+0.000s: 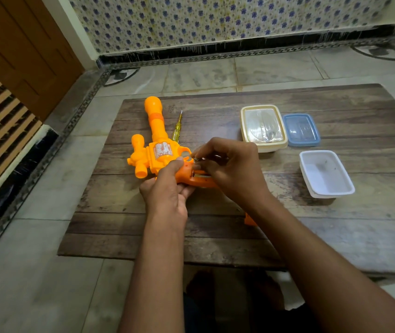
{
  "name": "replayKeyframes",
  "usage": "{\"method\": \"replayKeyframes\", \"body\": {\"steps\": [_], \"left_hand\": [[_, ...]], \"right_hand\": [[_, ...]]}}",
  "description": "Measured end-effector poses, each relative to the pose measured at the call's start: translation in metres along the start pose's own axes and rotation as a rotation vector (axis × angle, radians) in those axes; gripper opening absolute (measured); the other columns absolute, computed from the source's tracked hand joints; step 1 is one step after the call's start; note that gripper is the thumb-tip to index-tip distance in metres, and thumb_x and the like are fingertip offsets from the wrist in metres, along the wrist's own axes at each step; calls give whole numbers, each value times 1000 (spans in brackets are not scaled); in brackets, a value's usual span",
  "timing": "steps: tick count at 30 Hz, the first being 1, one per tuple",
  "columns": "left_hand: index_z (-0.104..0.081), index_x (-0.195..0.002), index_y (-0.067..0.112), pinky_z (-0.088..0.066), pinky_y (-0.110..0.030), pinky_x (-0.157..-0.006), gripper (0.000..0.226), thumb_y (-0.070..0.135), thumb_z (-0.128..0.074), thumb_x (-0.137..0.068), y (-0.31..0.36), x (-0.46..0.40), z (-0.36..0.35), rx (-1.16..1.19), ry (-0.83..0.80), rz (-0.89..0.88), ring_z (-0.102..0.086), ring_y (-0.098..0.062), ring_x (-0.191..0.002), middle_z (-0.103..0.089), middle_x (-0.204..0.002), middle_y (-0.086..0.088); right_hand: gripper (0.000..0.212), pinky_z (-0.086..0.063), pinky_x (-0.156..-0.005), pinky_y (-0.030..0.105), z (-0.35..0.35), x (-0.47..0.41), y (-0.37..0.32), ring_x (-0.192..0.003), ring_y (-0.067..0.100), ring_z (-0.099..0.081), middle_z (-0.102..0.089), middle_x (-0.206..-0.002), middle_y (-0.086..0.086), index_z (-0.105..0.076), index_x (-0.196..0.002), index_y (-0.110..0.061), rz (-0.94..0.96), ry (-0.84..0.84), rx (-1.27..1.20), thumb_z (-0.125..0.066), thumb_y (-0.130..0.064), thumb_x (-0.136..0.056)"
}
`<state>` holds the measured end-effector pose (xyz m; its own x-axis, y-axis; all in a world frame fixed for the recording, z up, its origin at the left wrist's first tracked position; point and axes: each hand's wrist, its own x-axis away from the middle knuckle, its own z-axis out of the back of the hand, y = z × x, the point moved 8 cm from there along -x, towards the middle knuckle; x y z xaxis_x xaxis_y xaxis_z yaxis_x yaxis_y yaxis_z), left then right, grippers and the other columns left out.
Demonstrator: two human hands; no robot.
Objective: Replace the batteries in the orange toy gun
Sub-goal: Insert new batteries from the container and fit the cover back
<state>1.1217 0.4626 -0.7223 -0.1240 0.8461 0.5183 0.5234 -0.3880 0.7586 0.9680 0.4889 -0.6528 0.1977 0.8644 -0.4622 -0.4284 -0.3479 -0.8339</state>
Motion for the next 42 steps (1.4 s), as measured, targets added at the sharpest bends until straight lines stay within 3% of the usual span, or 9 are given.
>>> {"method": "replayKeyframes", "body": {"steps": [3, 5, 12, 17, 22, 27, 33, 38, 42], "left_hand": [[-63, -114, 11, -65, -47, -67, 32, -3, -74, -88, 1, -2, 2, 10, 13, -3, -76, -34, -94, -75, -111, -18], [-63, -106, 13, -65, -45, -64, 27, -3, -75, -87, 2, -3, 3, 11, 23, -6, -76, -32, -91, -74, -107, -16], [-63, -98, 15, -63, -52, -78, 24, -4, -74, -88, -1, -1, 1, 49, 16, -1, -75, -34, -93, -74, -103, -15], [-63, -93, 12, -63, -52, -78, 22, -7, -73, -88, -1, 3, -1, 66, 25, -10, -75, -34, -87, -74, -95, -15], [-65, -95, 9, -65, -48, -69, 20, -7, -74, -87, -1, 5, 0, 29, 31, -33, -76, -27, -76, -76, -97, -17], [-64, -91, 11, -63, -52, -76, 22, -9, -73, -87, 0, 9, 0, 29, 43, -48, -75, -30, -81, -75, -96, -15], [-61, -87, 11, -62, -53, -78, 23, -9, -72, -89, 2, 13, 0, 31, 51, -32, -74, -30, -81, -73, -87, -12], [-60, -88, 12, -62, -53, -76, 23, -7, -73, -90, 0, 14, 3, 23, 58, -13, -75, -38, -94, -72, -91, -13], [-60, -90, 13, -61, -57, -81, 25, -7, -73, -89, -1, 13, 4, 21, 61, -7, -75, -39, -97, -73, -95, -15]], "right_hand": [[14, -62, -71, 36, 0, -1, -10, -81, 13, -74, -78, -87, 3, -77, -85, -8, 134, 6, 196, -81, 3, -76], [16, -58, -67, 33, -3, 0, -15, -76, 15, -71, -77, -85, 2, -78, -85, -10, 197, -16, 316, -84, -1, -74], [12, -43, -68, 13, -6, -1, -3, -76, 4, -61, -76, -85, -3, -80, -88, -15, 64, -67, 264, -76, -11, -77], [5, -56, -71, 30, -9, -2, 5, -77, 13, -69, -75, -83, -1, -80, -82, -12, -54, -50, 160, -82, -9, -78], [8, -55, -65, 27, -10, -2, 24, -65, 8, -66, -75, -71, 1, -79, -75, -10, -325, -46, 17, -79, -2, -75], [10, -60, -68, 29, -10, 1, 36, -67, 15, -71, -76, -71, 10, -78, -73, -1, -511, -6, -155, -75, 8, -74], [10, -61, -69, 27, -11, 1, 36, -72, 19, -73, -75, -72, 11, -77, -76, 0, -548, -51, -209, -80, 10, -74], [12, -64, -79, 38, -9, 3, 36, -85, 34, -76, -76, -79, 19, -75, -75, 3, -602, -58, -230, -77, 14, -72], [14, -64, -85, 46, -10, 3, 37, -85, 32, -76, -77, -77, 18, -76, -70, -1, -638, -57, -199, -77, 13, -70]]}}
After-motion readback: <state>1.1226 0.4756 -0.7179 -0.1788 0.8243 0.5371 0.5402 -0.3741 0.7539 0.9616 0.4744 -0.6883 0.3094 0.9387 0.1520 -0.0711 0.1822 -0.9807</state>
